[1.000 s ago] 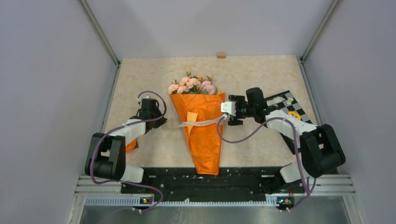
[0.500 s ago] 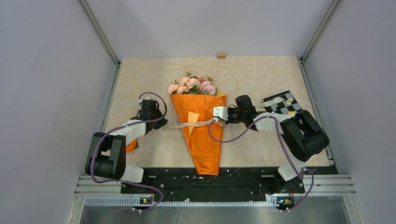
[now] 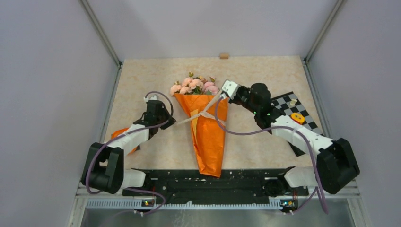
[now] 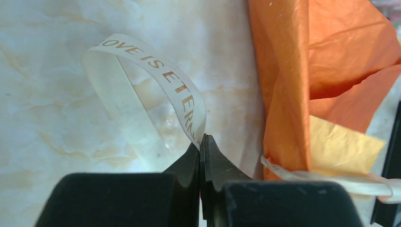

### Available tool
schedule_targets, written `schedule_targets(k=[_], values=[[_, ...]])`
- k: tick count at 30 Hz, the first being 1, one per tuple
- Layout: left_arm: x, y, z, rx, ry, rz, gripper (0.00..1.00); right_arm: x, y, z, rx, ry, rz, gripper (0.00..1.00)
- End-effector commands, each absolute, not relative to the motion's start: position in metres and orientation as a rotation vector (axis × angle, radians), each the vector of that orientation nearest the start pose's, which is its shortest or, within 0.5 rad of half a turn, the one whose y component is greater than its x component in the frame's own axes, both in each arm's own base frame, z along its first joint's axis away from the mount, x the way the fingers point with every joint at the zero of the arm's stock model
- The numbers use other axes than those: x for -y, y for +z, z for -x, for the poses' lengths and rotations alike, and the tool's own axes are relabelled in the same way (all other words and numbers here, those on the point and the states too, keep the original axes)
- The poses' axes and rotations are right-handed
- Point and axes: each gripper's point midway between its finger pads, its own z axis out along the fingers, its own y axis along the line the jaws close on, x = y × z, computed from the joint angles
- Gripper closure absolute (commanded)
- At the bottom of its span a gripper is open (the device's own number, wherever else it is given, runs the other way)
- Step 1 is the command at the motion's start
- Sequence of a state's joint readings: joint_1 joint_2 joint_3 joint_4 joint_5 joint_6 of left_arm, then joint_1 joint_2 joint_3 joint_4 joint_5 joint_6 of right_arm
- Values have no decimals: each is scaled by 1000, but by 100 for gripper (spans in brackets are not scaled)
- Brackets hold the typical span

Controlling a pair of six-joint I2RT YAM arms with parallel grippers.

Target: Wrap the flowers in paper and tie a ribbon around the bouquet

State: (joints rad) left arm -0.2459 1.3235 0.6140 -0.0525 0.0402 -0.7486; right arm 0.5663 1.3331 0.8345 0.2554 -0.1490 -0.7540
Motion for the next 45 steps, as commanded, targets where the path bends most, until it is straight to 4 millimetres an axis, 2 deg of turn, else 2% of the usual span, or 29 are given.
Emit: schedule_targets(k=[1, 5, 8, 10, 15, 18, 19, 20, 21, 24, 26, 28, 30, 33, 36, 38, 43, 45], values=[[133, 104, -337, -2203, -598, 553, 100, -241, 330, -366, -1232, 137, 877, 100], [134, 112, -343, -2185, -561, 567, 100, -243, 365, -354, -1188, 209, 820, 100], [120, 108, -345, -2179, -470, 639, 100, -237, 367, -352, -1189, 197, 800, 100], [101, 98, -341, -2181, -351, 716, 100, -232, 356, -355, -1212, 155, 814, 100], [48, 58, -314, -2248, -52, 917, 100, -208, 304, -369, -1299, 104, 905, 100], [22, 33, -294, -2304, 71, 1027, 100, -185, 255, -371, -1326, 106, 1081, 100], [16, 27, -290, -2318, 93, 1054, 100, -166, 239, -375, -1348, 95, 1099, 100], [10, 21, -286, -2325, 117, 1085, 100, -159, 226, -376, -1364, 120, 1124, 100], [5, 16, -283, -2331, 135, 1115, 100, -137, 211, -381, -1433, 141, 1116, 100], [-8, 5, -277, -2344, 166, 1211, 100, -90, 181, -390, -1549, 223, 1074, 100], [-20, -1, -270, -2336, 207, 1285, 100, -59, 154, -396, -1587, 125, 1103, 100], [-26, -5, -264, -2338, 214, 1327, 100, -35, 122, -396, -1665, 103, 1115, 100], [-40, -8, -256, -2321, 255, 1400, 100, -24, 102, -393, -1700, 112, 1136, 100], [-48, -7, -250, -2317, 297, 1426, 100, -17, 84, -394, -1736, 144, 1157, 100], [-52, -4, -248, -2316, 330, 1417, 100, -8, 73, -405, -1746, 97, 1185, 100], [-50, -1, -251, -2331, 313, 1391, 100, -9, 66, -405, -1725, 95, 1247, 100], [-17, 7, -279, -2378, 83, 1213, 100, -42, 46, -367, -1591, 103, 1589, 100], [-8, 12, -284, -2390, 60, 1150, 100, -52, 42, -352, -1531, 67, 1701, 88]])
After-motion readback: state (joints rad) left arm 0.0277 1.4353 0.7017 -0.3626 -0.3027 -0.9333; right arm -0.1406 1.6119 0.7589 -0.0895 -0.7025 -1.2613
